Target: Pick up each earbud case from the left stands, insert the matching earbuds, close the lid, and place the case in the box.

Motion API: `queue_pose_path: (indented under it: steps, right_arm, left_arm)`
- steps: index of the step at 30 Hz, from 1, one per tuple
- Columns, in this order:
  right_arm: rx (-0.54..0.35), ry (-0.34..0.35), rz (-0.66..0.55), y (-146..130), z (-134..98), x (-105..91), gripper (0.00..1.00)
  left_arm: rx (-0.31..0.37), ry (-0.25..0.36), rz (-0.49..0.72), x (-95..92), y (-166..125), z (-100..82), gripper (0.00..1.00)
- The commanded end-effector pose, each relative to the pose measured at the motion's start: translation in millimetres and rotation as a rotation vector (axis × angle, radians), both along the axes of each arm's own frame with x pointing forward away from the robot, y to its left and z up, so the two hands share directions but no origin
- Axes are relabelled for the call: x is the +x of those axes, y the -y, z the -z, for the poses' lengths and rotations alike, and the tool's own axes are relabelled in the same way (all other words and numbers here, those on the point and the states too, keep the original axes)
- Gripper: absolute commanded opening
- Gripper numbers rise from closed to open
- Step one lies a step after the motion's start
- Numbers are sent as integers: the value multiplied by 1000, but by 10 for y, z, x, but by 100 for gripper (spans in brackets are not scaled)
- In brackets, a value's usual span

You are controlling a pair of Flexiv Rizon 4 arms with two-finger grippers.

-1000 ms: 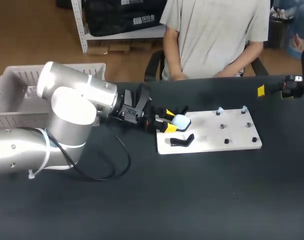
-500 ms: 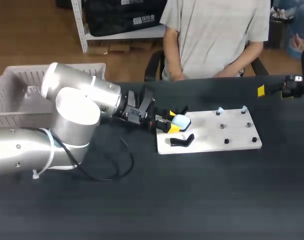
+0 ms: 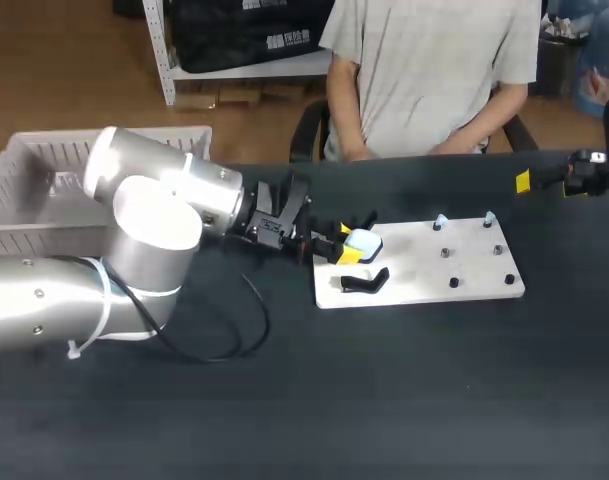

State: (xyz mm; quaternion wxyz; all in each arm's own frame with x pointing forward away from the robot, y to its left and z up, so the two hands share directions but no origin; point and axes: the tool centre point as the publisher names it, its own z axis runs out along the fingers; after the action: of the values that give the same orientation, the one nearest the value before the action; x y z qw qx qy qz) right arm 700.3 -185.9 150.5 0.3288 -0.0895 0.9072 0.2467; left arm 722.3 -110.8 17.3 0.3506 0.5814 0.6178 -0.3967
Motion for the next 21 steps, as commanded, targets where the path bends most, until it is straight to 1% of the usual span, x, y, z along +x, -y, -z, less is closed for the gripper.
queue_pose_path:
  steps: [1,2,3,5,7,9,10,11,12,13,21]
  right_arm:
    - [1,1,-2,5,4,3,100]
    - [1,1,-2,5,4,3,100]
    - [1,1,-2,5,4,3,100]
    - [1,1,-2,5,4,3,100]
    - [1,1,-2,5,4,3,100]
    - [1,1,-2,5,4,3,100]
    - [1,1,-2,5,4,3,100]
    - [1,1,-2,5,4,3,100]
    - [1,1,-2,5,4,3,100]
    - [1,1,-2,5,4,3,100]
    - [1,1,-2,5,4,3,100]
  left_arm:
    - [-7,10,-1,0,11,34,31]
    - [-8,19,-3,-3,13,38,30]
    - [-6,42,-5,-5,19,47,32]
    - [-9,45,-5,-3,24,49,35]
    - [-13,45,-10,12,25,39,33]
    - [-14,42,-13,17,18,34,28]
    - [-16,43,-13,13,8,29,23]
    - [-18,42,-12,5,-3,21,15]
    - [-20,42,-11,-3,-13,12,4]
    - [-22,41,-9,-13,-22,2,0]
    - [-52,33,-1,-68,-91,-114,0]
